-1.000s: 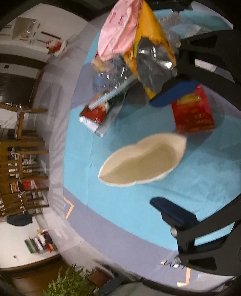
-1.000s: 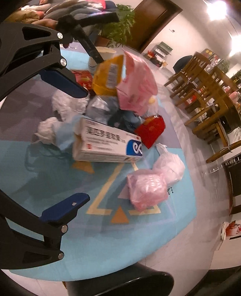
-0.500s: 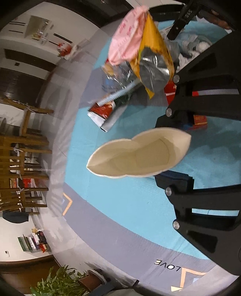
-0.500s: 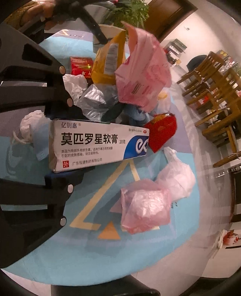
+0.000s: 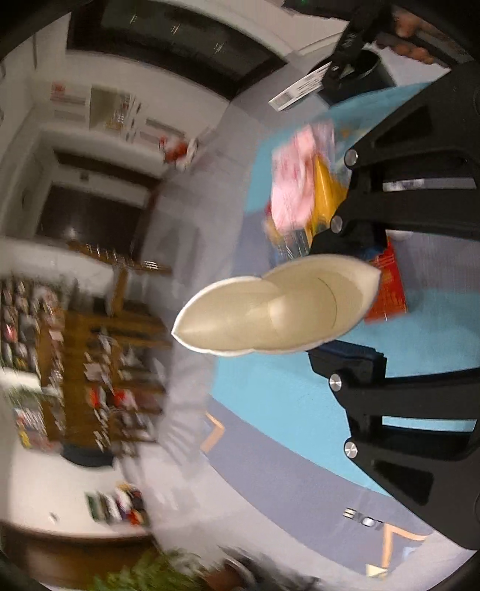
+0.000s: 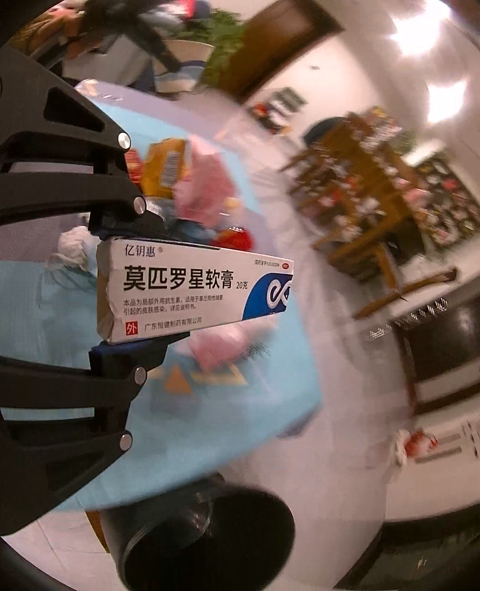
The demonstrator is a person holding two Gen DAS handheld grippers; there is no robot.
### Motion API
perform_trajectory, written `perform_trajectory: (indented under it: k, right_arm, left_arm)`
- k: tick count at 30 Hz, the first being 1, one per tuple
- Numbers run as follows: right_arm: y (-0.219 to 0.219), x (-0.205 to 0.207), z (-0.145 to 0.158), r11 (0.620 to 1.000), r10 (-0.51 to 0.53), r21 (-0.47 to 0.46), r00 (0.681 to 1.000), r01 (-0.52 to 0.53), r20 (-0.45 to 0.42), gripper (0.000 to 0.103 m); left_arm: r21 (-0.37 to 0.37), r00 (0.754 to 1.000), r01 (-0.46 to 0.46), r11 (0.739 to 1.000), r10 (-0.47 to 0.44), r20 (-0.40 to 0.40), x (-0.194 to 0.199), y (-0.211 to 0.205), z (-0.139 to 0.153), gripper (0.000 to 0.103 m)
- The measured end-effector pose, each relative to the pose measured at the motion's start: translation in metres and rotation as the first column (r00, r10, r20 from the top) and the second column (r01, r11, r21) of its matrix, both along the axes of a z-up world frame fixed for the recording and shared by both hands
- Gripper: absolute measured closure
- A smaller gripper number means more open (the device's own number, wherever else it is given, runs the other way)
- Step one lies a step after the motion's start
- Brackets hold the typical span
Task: Collect trash
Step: 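Carry the cup and ointment box to the black bin and release both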
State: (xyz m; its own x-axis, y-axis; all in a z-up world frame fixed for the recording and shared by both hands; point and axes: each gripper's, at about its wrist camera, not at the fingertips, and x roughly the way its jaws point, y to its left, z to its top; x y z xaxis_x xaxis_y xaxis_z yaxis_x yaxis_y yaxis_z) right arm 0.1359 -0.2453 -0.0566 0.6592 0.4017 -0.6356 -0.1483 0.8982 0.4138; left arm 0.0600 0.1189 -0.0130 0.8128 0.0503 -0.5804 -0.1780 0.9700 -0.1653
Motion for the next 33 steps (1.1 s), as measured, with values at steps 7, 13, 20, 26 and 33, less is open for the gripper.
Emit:
perform_trajectory:
  k: [7,13,20,26,33]
  right_arm:
    - [-0.076,-0.013,0.004,0.979,-0.201,0.048,0.979,0.199,0.025,0.063]
    - [-0.130,-0.029,-0.004,0.930,-0.362,0.064,0.932,0.363,-0.021,0.062]
    - [-0.189,-0.038,-0.040,0.849,-0.482,0.151,0.859,0.507,-0.170,0.062]
    - [-0.225,-0.029,-0.054,0.768,-0.543,0.239,0.802,0.594,-0.249,0.056]
    - [-0.236,-0.027,-0.068,0.695,-0.554,0.328,0.768,0.639,-0.322,0.039]
  left_arm:
    - [-0.041,0.945,0.325,0.945,-0.324,0.046,0.029,-0.103,0.034,0.067]
    - [-0.102,0.826,0.560,0.822,-0.563,-0.008,0.074,-0.218,0.023,0.066]
    - [-0.184,0.686,0.692,0.698,-0.715,-0.133,0.121,-0.344,-0.021,0.066]
    - [-0.166,0.618,0.746,0.645,-0.763,-0.188,0.152,-0.412,-0.047,0.058]
    - [-0.106,0.625,0.748,0.656,-0.748,-0.222,0.174,-0.419,-0.068,0.018]
